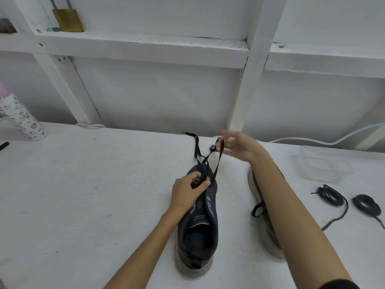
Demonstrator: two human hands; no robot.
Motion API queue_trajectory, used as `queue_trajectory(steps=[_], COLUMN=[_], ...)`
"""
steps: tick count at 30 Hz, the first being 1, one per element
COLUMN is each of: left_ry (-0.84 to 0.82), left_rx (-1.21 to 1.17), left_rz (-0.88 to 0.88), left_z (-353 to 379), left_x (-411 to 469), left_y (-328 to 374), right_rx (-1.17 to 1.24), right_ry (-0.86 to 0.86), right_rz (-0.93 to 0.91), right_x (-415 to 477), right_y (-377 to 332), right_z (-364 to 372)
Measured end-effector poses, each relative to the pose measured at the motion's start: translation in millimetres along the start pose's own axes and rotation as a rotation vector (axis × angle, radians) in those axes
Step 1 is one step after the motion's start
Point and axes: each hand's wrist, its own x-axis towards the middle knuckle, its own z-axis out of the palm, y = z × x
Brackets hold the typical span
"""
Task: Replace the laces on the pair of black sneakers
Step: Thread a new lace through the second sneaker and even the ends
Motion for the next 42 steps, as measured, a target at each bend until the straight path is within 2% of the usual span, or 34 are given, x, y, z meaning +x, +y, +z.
queue_trajectory(steps=[4,6,8,13,17,19,22,25,29,32,34,36,38,40,41,42], left_ry=[0.009,0.014,0.011,0.009,0.011,0.014,0.019,0.012,-0.002,-0.017,-0.026,-0.028,-0.021,-0.014,-0.008,0.002], left_rx=[0.007,0.011,0.002,-0.022,-0.010,-0.006,0.023,0.032,0.036,0.001,-0.018,-0.016,-0.039,-0.096,-0.132,-0.166], left_rz=[0.001,0.000,-0.003,0.002,0.006,0.014,0.021,0.031,0.040,0.007,-0.013,-0.009,-0.006,-0.015,-0.023,-0.030], left_z=[0.3,0.9,0.6,0.5,0.4,0.9,1.4,1.5,-0.3,-1.6,-2.3,-2.5,-2.5,-4.2,-4.9,-5.8], left_x=[0.0,0.5,0.1,-1.1,-1.0,-1.3,-1.5,-1.5,-2.9,-4.9,-5.4,-5.5,-6.0,-5.5,-4.4,-2.8], left_y=[2.0,2.1,1.9,2.1,1.5,1.0,1.1,1.5,4.5,5.1,4.0,4.6,7.6,12.6,14.6,17.3], right_rx=[0.176,0.165,0.104,0.039,-0.063,-0.047,0.113,0.394,0.738,0.929,0.933,0.707,0.248,-0.384,-0.764,-1.114], right_ry=[0.051,0.072,0.073,0.154,0.283,0.293,0.190,0.043,-0.064,-0.073,0.007,0.188,0.453,0.723,0.799,0.793], right_rz=[-0.183,-0.294,-0.329,-0.334,-0.437,-0.477,-0.501,-0.470,-0.390,-0.421,-0.476,-0.542,-0.581,-0.524,-0.427,-0.296], right_x=[-2.4,-3.4,-3.2,4.6,4.5,0.7,-5.8,-11.3,-16.5,-15.7,-16.1,-17.0,-17.2,-14.9,-14.7,-16.6], right_y=[-58.7,-85.8,-103.9,-102.6,-88.5,-85.7,-84.5,-83.4,-78.3,-78.8,-80.3,-78.5,-70.9,-62.3,-58.7,-54.9], right_z=[10.3,13.2,17.3,26.2,14.5,6.4,3.0,12.4,29.7,24.5,13.1,-1.4,-17.6,-35.0,-42.6,-45.4])
